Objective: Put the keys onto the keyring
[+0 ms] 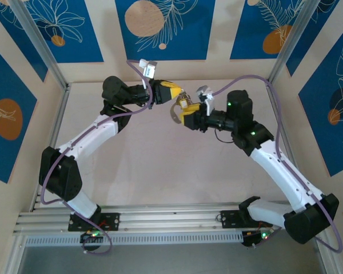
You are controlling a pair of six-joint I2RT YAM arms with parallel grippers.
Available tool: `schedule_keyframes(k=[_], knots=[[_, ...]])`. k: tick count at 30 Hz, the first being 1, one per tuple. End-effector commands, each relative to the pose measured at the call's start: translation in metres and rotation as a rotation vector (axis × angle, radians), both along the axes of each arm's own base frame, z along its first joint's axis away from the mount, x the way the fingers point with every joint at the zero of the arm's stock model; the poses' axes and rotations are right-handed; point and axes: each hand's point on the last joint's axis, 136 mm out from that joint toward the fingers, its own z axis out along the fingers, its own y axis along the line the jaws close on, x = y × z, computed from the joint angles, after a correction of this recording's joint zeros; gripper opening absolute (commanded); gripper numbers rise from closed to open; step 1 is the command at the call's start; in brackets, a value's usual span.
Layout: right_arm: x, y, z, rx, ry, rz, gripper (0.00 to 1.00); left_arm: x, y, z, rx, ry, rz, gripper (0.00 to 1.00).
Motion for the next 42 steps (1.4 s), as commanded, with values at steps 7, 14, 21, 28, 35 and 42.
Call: schedule_keyframes(k=[7,14,21,28,35,42], knots=[[0.002,-0.049,0.070,0.245,-0.075,-0.099,0.37,-0.017,0.010,0.033,-0.114,-0.058,0.007,0.00],[0.016,-0.045,0.096,0.372,-0.066,-0.080,0.44,-0.023,0.010,0.037,-0.148,-0.045,-0.018,0.00],[0.020,-0.034,0.110,0.461,-0.053,-0.038,0.46,-0.022,0.009,0.036,-0.158,-0.039,-0.005,0.00],[0.021,-0.016,0.106,0.457,-0.036,0.000,0.47,-0.024,0.006,0.037,-0.170,-0.039,-0.004,0.00],[0.019,-0.004,0.100,0.442,-0.021,0.031,0.46,-0.025,0.005,0.037,-0.171,-0.041,-0.008,0.00],[0.019,0.002,0.098,0.428,-0.014,0.046,0.41,-0.024,0.003,0.035,-0.168,-0.040,-0.011,0.00]])
